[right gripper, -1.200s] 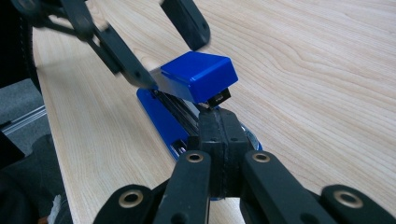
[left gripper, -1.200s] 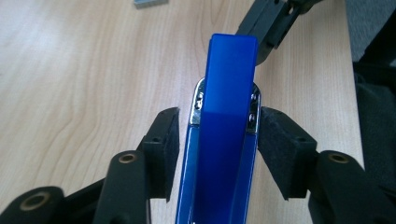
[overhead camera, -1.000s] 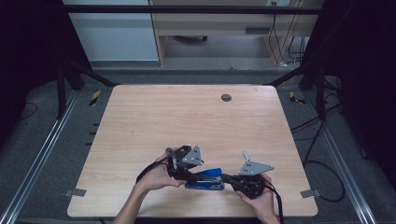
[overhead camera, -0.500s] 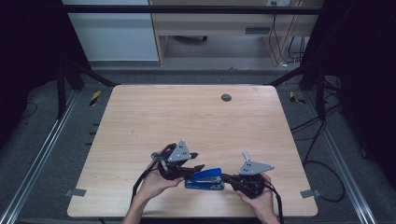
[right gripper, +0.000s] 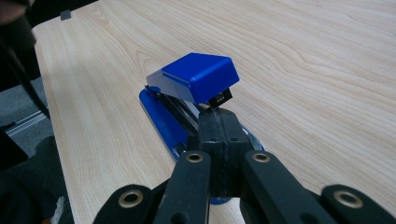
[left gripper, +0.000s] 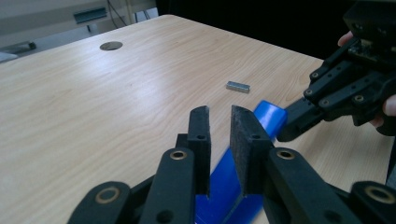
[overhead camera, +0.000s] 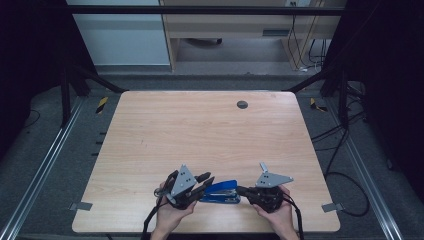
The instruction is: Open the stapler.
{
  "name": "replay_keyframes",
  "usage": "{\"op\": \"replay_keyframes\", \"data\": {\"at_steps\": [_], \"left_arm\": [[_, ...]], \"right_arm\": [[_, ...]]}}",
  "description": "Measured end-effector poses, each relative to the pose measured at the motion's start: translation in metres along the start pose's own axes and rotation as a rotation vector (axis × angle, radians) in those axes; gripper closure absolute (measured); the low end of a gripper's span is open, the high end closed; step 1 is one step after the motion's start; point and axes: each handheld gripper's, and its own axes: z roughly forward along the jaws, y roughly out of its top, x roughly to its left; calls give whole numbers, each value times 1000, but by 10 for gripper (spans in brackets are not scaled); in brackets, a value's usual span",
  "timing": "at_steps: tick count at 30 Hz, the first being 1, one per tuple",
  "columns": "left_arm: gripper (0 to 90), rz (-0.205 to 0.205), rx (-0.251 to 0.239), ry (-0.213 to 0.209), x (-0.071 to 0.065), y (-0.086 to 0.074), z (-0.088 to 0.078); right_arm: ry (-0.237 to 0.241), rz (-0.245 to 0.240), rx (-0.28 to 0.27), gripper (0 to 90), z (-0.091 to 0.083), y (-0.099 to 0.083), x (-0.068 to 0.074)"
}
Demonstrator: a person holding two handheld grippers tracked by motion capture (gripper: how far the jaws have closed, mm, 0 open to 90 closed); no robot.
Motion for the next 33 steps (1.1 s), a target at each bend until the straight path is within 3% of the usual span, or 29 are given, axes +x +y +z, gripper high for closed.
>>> {"op": "replay_keyframes", "data": {"at_steps": [4, 7, 9, 15, 22, 33], "left_arm": [[827, -35, -19, 3, -16, -18, 3], [845, -40, -15, 20, -27, -28, 7], [867, -67, -27, 33, -35, -37, 10], [892, -79, -13, 108, -56, -52, 22], [899, -123, -15, 148, -68, -59, 39], [899, -129, -19, 190, -75, -66, 56]], "right_arm": [[-1, 1, -1, 900, 0, 0, 0], [1, 1, -2, 900, 0, 0, 0], [3, 2, -2, 900, 0, 0, 0], [4, 4, -1, 900, 0, 0, 0], [5, 3, -1, 900, 1, 0, -1], [7, 2, -2, 900, 1, 1, -1]]}}
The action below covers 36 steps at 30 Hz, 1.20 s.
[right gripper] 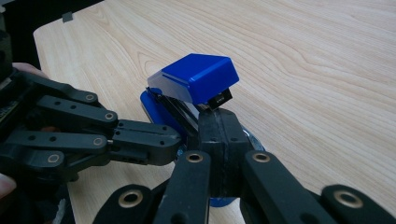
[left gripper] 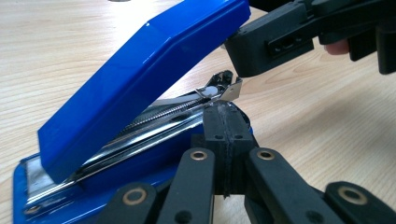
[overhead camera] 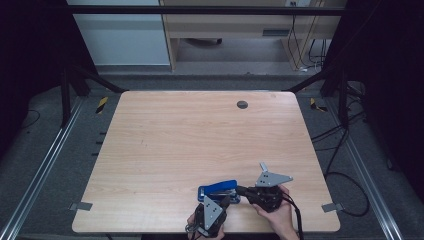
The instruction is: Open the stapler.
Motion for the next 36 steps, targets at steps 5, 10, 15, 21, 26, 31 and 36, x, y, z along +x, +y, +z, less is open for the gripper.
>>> {"op": "replay_keyframes", "data": {"at_steps": [5, 10, 15, 21, 26, 31, 36], "left_arm": [[899, 0, 11, 2, 0, -1, 4], [898, 3, 2, 8, 0, -2, 5], [899, 14, -5, 10, -1, -3, 6], [900, 16, -5, 6, -1, -3, 7], [900, 21, -6, 8, -1, -3, 7], [900, 22, -9, 11, -2, -4, 7], [900, 12, -10, 4, -1, -4, 7]], "right_arm": [[4, 2, -6, 900, 0, 0, 0], [7, 5, -12, 900, 0, 1, 0], [10, 2, -23, 900, 0, 2, 0], [17, -11, -32, 900, 1, 5, 2], [19, -22, -39, 900, 1, 6, 4], [24, -29, -42, 900, 2, 9, 4], [25, -31, -43, 900, 2, 10, 4]]}}
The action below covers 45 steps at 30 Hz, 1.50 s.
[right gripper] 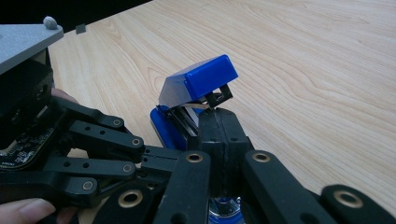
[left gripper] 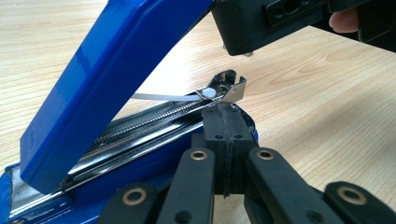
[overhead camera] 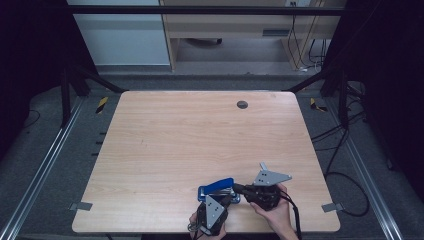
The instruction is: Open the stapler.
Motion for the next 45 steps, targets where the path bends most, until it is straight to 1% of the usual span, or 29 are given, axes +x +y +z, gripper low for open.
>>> {"op": "replay_keyframes", "data": {"at_steps": [10, 16, 19, 45], "left_arm": [[900, -4, 2, -6, 0, 0, 0], [900, -1, 2, -7, 0, 0, 0], [900, -2, 2, -9, 1, 0, 0], [900, 3, 2, -10, 0, 0, 0]], "right_arm": [[20, -3, -25, 900, 1, 5, 2], [27, -7, -27, 900, 1, 7, 3], [36, -7, -36, 900, 3, 11, 4], [66, -19, -32, 900, 9, 20, 7]]}}
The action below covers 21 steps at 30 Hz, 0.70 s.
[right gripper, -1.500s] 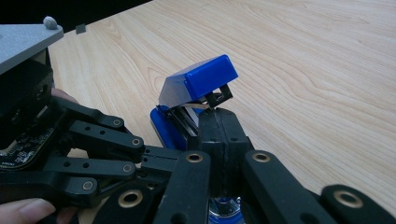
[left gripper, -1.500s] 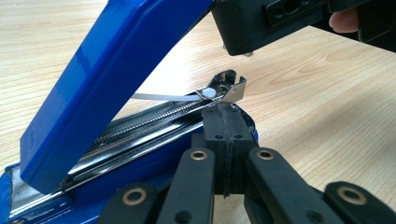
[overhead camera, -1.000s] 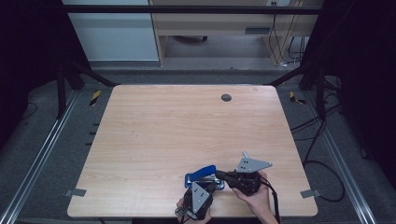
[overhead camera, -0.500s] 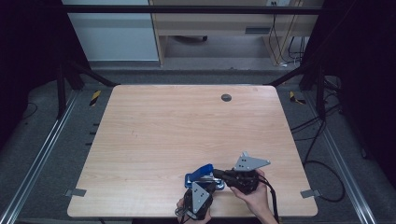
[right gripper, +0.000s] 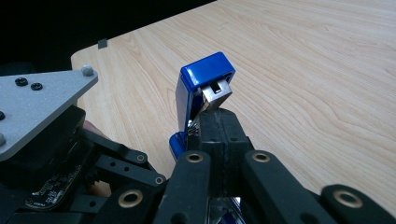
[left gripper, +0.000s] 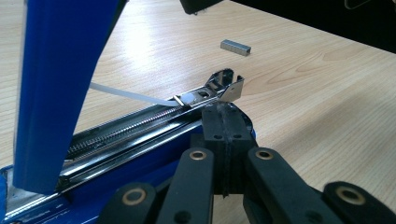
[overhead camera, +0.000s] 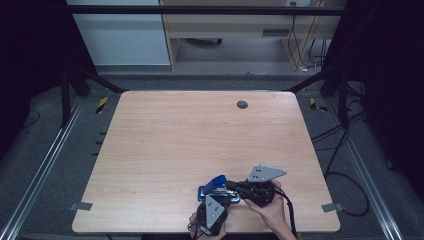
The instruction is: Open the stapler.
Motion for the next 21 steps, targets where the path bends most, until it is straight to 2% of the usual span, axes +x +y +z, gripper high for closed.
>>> {"op": "replay_keyframes", "data": {"at_steps": [21], "left_arm": [[900, 2, -1, 1, 0, 0, 0]], "right_arm": [[12, 1, -3, 900, 4, 7, 3]]}}
